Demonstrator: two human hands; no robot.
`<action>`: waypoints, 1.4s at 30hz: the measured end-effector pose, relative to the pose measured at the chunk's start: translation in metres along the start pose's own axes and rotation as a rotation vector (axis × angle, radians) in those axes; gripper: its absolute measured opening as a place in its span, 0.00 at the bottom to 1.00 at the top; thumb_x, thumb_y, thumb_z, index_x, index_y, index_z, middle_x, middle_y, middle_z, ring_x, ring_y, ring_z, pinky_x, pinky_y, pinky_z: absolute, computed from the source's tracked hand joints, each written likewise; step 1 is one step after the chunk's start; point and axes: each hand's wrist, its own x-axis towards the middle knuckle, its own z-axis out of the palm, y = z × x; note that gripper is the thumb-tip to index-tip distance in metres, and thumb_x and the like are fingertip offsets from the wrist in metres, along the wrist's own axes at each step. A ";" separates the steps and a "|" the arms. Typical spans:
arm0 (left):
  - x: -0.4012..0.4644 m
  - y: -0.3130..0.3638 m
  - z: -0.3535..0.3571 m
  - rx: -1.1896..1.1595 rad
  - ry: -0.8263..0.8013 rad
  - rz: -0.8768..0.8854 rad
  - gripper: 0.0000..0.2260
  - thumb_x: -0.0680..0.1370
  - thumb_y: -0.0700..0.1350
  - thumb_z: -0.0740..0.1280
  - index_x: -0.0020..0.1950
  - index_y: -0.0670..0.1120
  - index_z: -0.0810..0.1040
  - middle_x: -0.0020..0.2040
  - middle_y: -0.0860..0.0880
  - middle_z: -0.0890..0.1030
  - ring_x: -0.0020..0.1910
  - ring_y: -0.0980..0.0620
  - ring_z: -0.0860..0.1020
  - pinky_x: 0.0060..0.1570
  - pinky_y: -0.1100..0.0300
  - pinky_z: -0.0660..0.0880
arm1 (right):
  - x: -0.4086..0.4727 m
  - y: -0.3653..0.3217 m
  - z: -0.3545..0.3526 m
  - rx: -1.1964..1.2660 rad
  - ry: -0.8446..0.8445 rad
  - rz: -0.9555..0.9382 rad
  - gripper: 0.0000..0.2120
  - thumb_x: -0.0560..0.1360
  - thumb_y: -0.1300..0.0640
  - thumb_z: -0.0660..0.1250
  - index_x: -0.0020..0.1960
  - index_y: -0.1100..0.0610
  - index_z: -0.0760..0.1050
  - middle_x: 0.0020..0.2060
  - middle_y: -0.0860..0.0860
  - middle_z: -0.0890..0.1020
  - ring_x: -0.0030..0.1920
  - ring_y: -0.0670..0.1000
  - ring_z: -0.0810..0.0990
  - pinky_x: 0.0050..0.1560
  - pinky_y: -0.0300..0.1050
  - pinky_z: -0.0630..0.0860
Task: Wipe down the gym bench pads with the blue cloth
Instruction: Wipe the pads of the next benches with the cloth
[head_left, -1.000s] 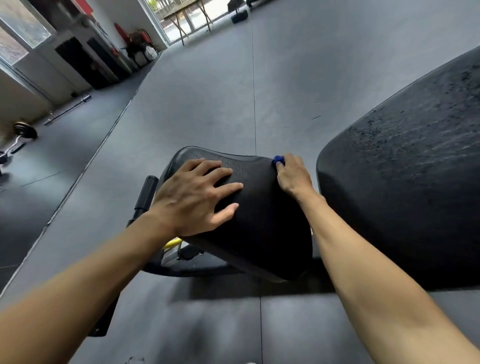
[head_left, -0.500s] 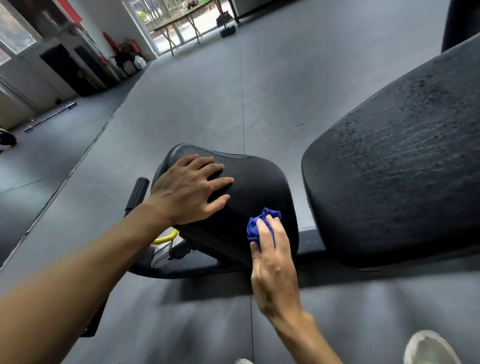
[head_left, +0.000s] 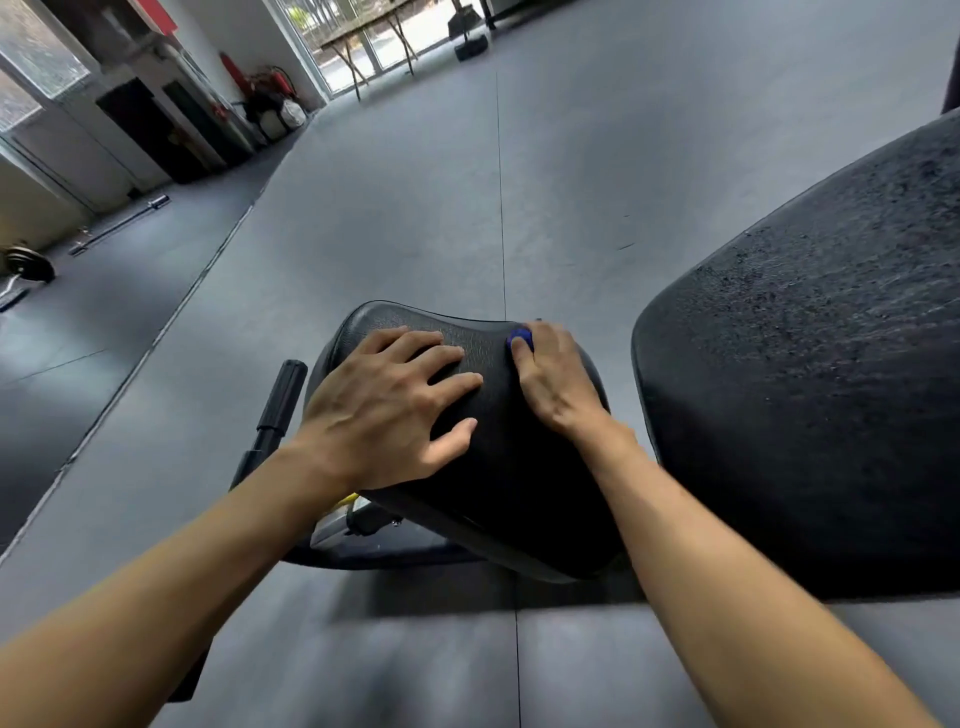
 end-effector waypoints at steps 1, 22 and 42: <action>0.000 0.000 0.000 -0.003 0.006 0.000 0.23 0.80 0.63 0.59 0.67 0.54 0.80 0.67 0.49 0.80 0.69 0.45 0.75 0.69 0.46 0.68 | 0.018 -0.004 -0.002 -0.004 -0.025 0.026 0.17 0.84 0.50 0.56 0.68 0.58 0.71 0.66 0.59 0.72 0.69 0.57 0.68 0.71 0.47 0.61; -0.010 0.002 0.000 -0.003 0.224 -0.133 0.15 0.79 0.49 0.61 0.54 0.41 0.82 0.57 0.40 0.80 0.60 0.38 0.77 0.68 0.46 0.69 | -0.206 -0.010 0.046 -0.192 0.273 -0.323 0.24 0.81 0.57 0.60 0.77 0.54 0.66 0.79 0.53 0.61 0.80 0.54 0.55 0.74 0.56 0.66; -0.020 0.003 0.013 -0.176 0.433 -0.338 0.14 0.75 0.46 0.66 0.56 0.46 0.85 0.58 0.48 0.84 0.65 0.43 0.77 0.69 0.46 0.70 | 0.062 -0.052 0.019 -0.138 -0.169 -0.001 0.17 0.83 0.49 0.53 0.58 0.56 0.77 0.59 0.58 0.79 0.59 0.58 0.76 0.56 0.50 0.71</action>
